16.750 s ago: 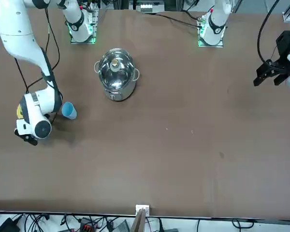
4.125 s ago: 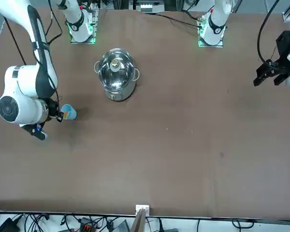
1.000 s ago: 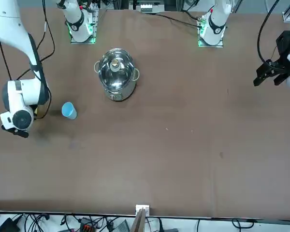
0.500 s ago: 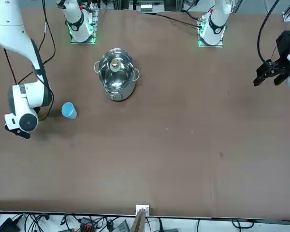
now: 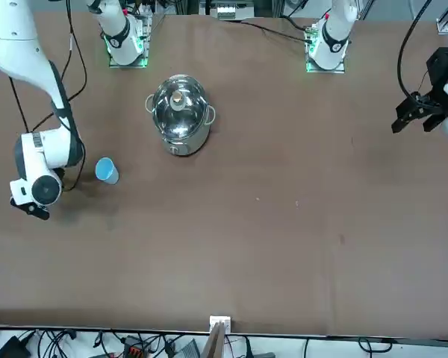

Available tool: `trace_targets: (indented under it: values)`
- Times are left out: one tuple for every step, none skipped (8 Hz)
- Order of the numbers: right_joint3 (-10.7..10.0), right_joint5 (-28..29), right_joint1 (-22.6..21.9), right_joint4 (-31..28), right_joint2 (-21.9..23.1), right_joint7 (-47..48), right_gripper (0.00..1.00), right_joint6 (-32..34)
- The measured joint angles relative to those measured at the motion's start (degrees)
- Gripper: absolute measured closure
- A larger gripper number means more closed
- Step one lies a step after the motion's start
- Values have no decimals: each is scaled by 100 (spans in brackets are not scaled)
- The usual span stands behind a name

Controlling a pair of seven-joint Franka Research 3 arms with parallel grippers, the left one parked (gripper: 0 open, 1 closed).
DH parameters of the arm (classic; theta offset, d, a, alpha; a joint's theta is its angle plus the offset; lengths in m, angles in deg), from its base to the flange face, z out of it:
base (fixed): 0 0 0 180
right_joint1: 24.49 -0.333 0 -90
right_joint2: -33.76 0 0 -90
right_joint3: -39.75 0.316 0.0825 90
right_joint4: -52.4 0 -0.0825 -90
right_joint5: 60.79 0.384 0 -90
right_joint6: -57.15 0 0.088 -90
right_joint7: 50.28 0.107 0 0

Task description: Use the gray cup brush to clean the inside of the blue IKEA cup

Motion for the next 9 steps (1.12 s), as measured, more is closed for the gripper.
trace_targets:
  values:
    - [39,284,-2,57,18,-114,0,-40]
    - [116,667,-6,157,76,-320,0,-50]
    - [197,1002,-20,304,172,-543,0,-38]
    - [281,1232,-32,439,341,-774,0,22]
    - [393,1461,-35,584,559,-961,0,195]
    - [521,1728,-43,814,771,-1141,0,548]
    - [673,2044,-48,1152,941,-1353,0,1087]
    - [771,2394,-54,1541,1066,-1713,0,1631]
    - [771,2763,-42,1933,1187,-2244,0,2035]
